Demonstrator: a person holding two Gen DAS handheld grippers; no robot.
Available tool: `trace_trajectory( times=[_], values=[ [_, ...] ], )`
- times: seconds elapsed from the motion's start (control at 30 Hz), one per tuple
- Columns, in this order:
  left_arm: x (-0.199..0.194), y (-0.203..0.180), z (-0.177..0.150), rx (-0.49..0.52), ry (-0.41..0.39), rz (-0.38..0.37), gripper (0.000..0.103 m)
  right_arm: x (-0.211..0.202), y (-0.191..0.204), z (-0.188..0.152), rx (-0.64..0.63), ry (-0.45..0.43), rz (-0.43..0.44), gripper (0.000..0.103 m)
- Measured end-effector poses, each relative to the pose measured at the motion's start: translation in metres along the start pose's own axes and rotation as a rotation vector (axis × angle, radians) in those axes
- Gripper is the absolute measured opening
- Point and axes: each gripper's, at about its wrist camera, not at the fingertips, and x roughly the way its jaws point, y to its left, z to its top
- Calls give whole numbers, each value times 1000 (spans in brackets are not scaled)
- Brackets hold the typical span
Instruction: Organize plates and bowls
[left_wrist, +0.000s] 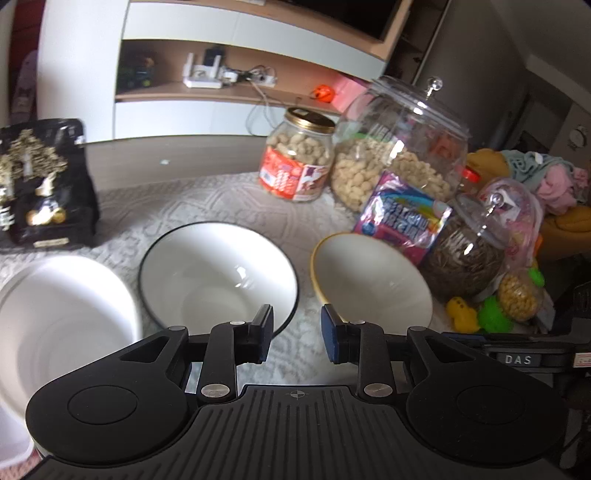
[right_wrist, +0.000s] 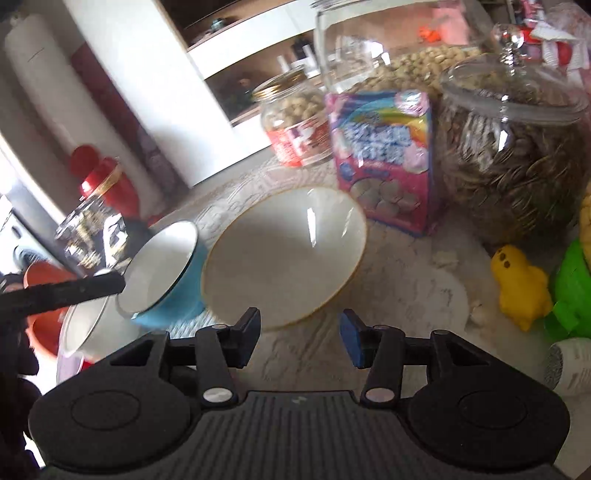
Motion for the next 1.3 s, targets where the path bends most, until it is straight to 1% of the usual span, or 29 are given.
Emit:
trace_trajectory(
  times=[0.07, 0.1, 0.13, 0.2, 0.27, 0.33, 0.4, 0.47, 0.53, 0.57, 0.63, 0.7, 0.77, 0.8, 0.9, 1.03, 1.1, 1.13, 1.23, 1.27, 1.3],
  values=[
    [-11, 1, -22, -20, 16, 52, 31, 1, 7, -15, -54, 49, 30, 49],
    [-14, 4, -32, -47, 28, 65, 31, 2, 11, -22, -74, 64, 42, 52],
    [-16, 7, -42, -77, 44, 74, 31, 2, 13, -27, -87, 67, 55, 53],
    [-17, 12, -59, -117, 79, 96, 31, 6, 20, -35, -109, 87, 42, 53],
    [-17, 15, -71, -142, 96, 109, 33, 4, 26, -41, -144, 66, 24, 53],
    [-13, 17, -79, -162, 121, 107, 34, 4, 31, -47, -163, 73, 26, 53],
    [-10, 19, -87, -192, 141, 97, 34, 13, 32, -52, -143, 132, 53, 53],
    [-4, 22, -96, -245, 158, 82, 34, 20, 33, -60, -121, 174, 69, 53],
    [3, 24, -106, -293, 176, 50, 33, 25, 36, -65, -117, 189, 70, 53],
    [6, 26, -110, -309, 183, 32, 33, 26, 38, -67, -120, 181, 57, 53],
    [5, 28, -116, -328, 154, 6, 30, 26, 43, -70, -143, 171, 33, 54],
    [1, 29, -114, -323, 146, 10, 29, 26, 47, -71, -154, 171, 18, 54],
    [-5, 30, -112, -306, 145, 38, 30, 27, 54, -73, -169, 174, 2, 54],
    [-9, 31, -111, -295, 146, 65, 30, 28, 58, -74, -169, 179, 4, 54],
    [-25, 47, -113, -301, 118, 158, 30, 37, 78, -77, -176, 197, 44, 54],
    [-47, 83, -118, -388, 66, 236, 30, 56, 113, -82, -236, 227, 124, 54],
    [-52, 95, -120, -417, 62, 269, 31, 64, 125, -83, -256, 243, 156, 54],
    [-54, 99, -122, -429, 58, 271, 31, 67, 132, -84, -269, 242, 167, 54],
    [-58, 107, -123, -479, 42, 234, 31, 70, 139, -81, -295, 240, 154, 54],
    [-62, 106, -121, -476, 22, 242, 31, 68, 137, -78, -294, 240, 160, 53],
    [-66, 103, -119, -465, -1, 259, 32, 63, 133, -75, -299, 220, 170, 53]
  ],
)
